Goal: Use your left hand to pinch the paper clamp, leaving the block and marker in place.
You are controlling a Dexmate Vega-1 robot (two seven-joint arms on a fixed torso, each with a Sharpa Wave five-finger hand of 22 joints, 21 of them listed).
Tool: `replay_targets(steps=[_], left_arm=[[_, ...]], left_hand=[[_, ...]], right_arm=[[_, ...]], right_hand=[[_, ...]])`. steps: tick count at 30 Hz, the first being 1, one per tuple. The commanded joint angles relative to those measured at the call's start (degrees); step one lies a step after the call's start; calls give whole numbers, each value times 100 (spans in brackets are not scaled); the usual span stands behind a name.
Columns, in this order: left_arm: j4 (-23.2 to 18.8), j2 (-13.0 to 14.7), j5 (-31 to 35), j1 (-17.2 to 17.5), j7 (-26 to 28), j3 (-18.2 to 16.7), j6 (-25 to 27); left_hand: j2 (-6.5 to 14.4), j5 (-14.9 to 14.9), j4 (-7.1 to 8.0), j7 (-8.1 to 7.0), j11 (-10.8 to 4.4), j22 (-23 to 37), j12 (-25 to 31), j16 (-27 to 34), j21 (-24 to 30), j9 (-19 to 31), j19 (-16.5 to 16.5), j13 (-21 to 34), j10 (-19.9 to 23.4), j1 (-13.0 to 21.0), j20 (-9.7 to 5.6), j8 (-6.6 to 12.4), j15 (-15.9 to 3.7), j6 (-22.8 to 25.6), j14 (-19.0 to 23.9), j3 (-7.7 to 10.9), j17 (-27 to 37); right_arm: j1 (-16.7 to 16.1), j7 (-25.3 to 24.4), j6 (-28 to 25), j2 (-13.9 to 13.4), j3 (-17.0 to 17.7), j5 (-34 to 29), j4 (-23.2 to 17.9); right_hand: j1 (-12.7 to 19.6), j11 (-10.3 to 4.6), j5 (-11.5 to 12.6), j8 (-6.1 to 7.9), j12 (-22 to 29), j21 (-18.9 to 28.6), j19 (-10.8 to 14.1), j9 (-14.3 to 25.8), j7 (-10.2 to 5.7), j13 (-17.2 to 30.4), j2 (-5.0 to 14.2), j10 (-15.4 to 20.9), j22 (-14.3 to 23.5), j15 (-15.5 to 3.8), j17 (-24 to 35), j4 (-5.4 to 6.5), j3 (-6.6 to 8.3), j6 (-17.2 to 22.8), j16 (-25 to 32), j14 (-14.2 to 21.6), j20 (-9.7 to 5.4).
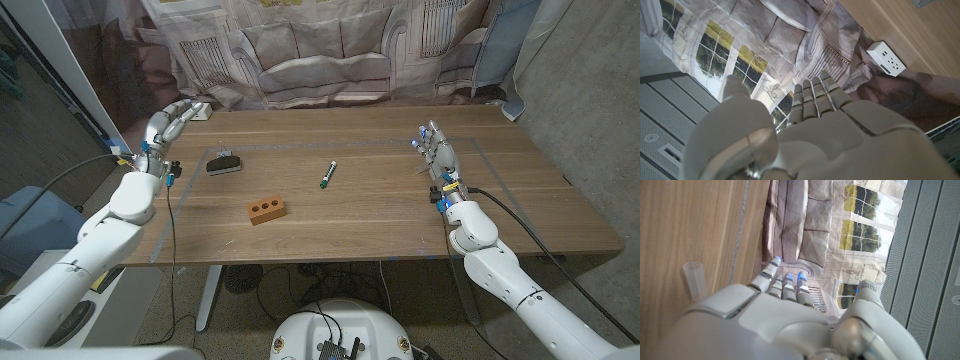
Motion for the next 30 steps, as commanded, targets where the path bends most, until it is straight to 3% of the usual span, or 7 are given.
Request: replay_targets(steps=[1,10,19,25,30], left_arm=[[-185,373,582,-97,255,-1,634],[-649,830,996,-22,284,24,1441],[-796,916,1107,-23,334,50,1829],[-929,1030,1177,-42,308,96,2218],[-1079,1143,1266,-67,307,138,2606]], left_hand=[[-22,26,-86,17,-21,24,-4,-26,-32,12,51,20,79,132,-12,-17,1,61,58,1,14],[-125,-2,-145,-9,-78,24,-19,-45,-71,13,10,22,100,199,-17,-38,-33,64,60,-2,12],[-289,-3,-210,-108,-156,22,-25,-61,-104,15,8,24,168,295,-35,-38,-114,131,73,-21,11],[-347,8,-254,-167,-295,21,-35,-111,-184,18,-130,26,235,459,-13,-43,-157,199,-23,25,9],[-410,18,-239,-275,-439,25,-88,-177,-298,22,-462,30,229,600,269,-90,-196,189,-325,73,9]], right_arm=[[-178,-288,-7,35,20,-202,-205],[-200,-331,-27,59,38,-206,-231],[-127,-294,-76,87,18,-159,-186],[-135,-311,-68,79,35,-170,-197],[-189,-375,-55,79,68,-190,-235]], right_hand=[[72,26,-12,-18,32,10,11,12,-23,33,3,39,15,42,33,-32,0,-43,36,25,23],[81,23,-12,-29,27,1,3,13,-44,34,10,38,16,46,33,-35,1,-58,32,28,34],[84,17,-13,-32,22,-8,-11,14,-63,35,15,36,16,49,34,-36,0,-58,29,27,46],[86,19,-13,-32,23,-10,-15,14,-65,35,18,41,16,49,34,-36,0,-55,25,22,49],[89,16,-13,-34,23,-15,-24,14,-65,36,24,47,17,53,35,-36,1,-55,25,23,52]])
